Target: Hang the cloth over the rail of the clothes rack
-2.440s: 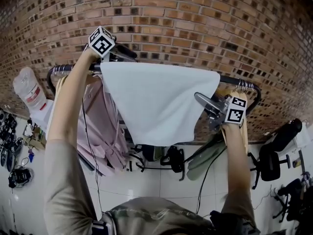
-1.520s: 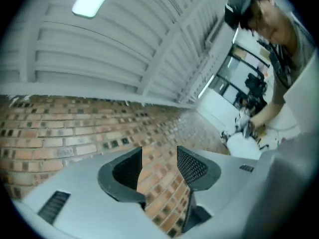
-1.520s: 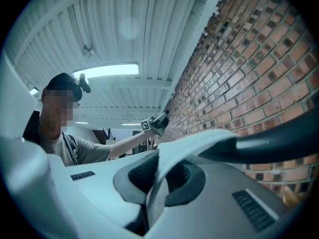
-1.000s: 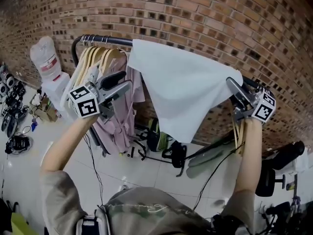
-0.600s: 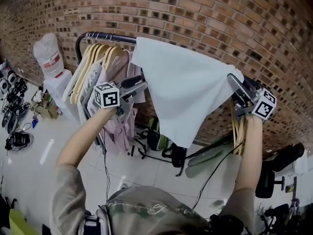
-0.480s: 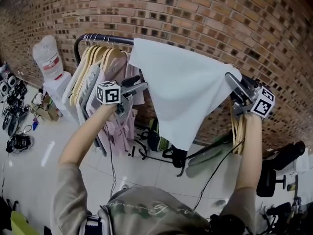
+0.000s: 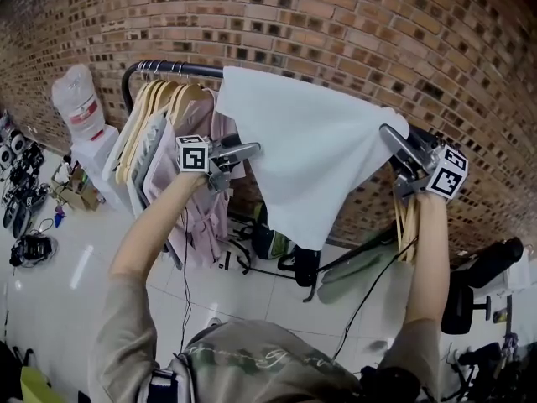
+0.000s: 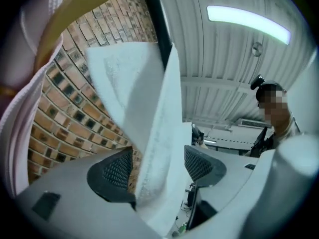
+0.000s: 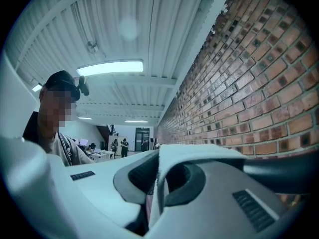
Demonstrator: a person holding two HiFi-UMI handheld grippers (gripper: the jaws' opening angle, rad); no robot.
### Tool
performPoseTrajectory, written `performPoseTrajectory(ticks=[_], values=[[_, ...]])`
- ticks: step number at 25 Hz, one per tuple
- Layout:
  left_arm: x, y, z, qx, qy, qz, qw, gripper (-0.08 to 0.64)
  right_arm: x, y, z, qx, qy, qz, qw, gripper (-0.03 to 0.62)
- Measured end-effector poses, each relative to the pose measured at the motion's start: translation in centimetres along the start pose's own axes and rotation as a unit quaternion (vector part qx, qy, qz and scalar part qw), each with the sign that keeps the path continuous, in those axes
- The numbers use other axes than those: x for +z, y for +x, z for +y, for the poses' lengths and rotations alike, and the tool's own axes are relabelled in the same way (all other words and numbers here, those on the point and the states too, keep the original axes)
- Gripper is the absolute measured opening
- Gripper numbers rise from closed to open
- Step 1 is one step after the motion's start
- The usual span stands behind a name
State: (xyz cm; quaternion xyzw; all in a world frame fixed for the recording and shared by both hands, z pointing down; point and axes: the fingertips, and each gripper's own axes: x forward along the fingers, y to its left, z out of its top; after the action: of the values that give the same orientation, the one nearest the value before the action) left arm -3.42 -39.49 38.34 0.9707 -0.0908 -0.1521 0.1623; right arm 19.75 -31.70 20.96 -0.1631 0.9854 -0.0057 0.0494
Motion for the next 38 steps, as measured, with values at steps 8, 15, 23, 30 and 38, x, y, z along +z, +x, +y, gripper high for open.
performPoseTrajectory(ticks=[8, 15, 23, 30, 38], values=[[-0.4, 1.4, -2.6, -0.052, 0.0, 0.032, 0.9981, 0.321, -0.1, 0.0, -0.1, 0.0, 0.005, -0.004, 1.0, 0.018], [-0.6, 1.0, -2.6, -0.045, 0.021, 0.04, 0.998, 0.177, -0.5, -0.2, -0.2, 0.002, 0.008, -0.003, 1.0, 0.018], [-0.1, -1.0, -4.0, -0.056, 0.02, 0.051, 0.9969, 0.025, -0.5, -0.3, 0.2, 0.003, 0.007, -0.002, 1.0, 0.018], [3.6, -2.6, -7.6, -0.062, 0.049, 0.04, 0.9961, 0.021, -0.4, -0.7, 0.4, 0.006, 0.009, -0.005, 1.0, 0.018], [10.9, -2.9, -8.8, -0.014, 0.075, 0.03, 0.9966, 0.021, -0.3, -1.6, 0.7, -0.001, 0.007, -0.025, 1.0, 0.018]])
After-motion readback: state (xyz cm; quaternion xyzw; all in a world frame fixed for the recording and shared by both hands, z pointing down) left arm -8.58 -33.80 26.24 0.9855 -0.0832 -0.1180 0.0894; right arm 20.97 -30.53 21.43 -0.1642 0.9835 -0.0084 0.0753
